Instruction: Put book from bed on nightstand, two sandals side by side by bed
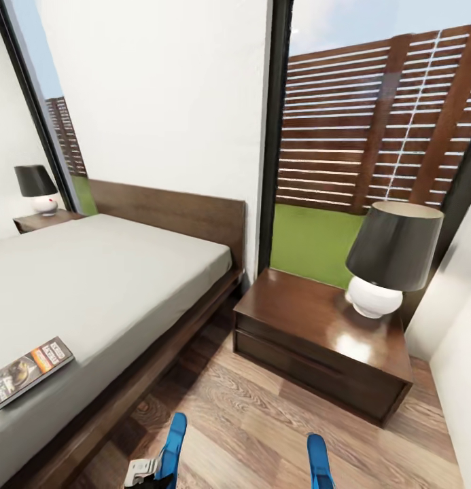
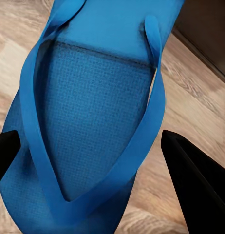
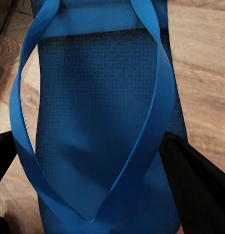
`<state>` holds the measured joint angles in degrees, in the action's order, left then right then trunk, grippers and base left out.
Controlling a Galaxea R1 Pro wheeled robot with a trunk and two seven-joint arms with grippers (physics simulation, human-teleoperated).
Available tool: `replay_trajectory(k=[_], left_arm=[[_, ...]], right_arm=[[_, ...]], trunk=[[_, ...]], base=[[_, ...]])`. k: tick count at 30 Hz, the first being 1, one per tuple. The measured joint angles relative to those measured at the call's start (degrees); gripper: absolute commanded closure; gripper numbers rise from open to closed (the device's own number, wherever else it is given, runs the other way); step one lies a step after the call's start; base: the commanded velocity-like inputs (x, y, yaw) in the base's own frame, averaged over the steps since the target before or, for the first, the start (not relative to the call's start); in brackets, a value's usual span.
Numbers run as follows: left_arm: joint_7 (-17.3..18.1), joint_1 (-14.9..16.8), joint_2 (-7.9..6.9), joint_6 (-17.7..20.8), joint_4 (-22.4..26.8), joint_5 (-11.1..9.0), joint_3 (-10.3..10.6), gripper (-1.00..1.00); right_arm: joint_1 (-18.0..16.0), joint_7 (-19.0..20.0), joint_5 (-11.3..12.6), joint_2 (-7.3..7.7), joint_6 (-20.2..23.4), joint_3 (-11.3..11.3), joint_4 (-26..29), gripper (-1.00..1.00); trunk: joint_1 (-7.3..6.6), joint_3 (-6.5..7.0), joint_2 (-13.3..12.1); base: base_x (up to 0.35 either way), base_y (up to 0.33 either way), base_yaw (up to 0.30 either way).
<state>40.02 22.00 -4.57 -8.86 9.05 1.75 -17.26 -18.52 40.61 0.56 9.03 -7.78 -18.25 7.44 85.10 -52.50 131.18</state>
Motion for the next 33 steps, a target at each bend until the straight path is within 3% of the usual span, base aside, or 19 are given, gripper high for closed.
replay_trajectory(k=[33], left_arm=[[0.00, 0.00, 0.42, 0.01, 0.00, 0.00, -0.04, 1.00]], right_arm=[[0.00, 0.00, 0.00, 0.02, 0.00, 0.00, 0.00, 1.00]], trunk=[[0.00, 0.00, 0.00]], base=[[0.000, 0.000, 0.290]])
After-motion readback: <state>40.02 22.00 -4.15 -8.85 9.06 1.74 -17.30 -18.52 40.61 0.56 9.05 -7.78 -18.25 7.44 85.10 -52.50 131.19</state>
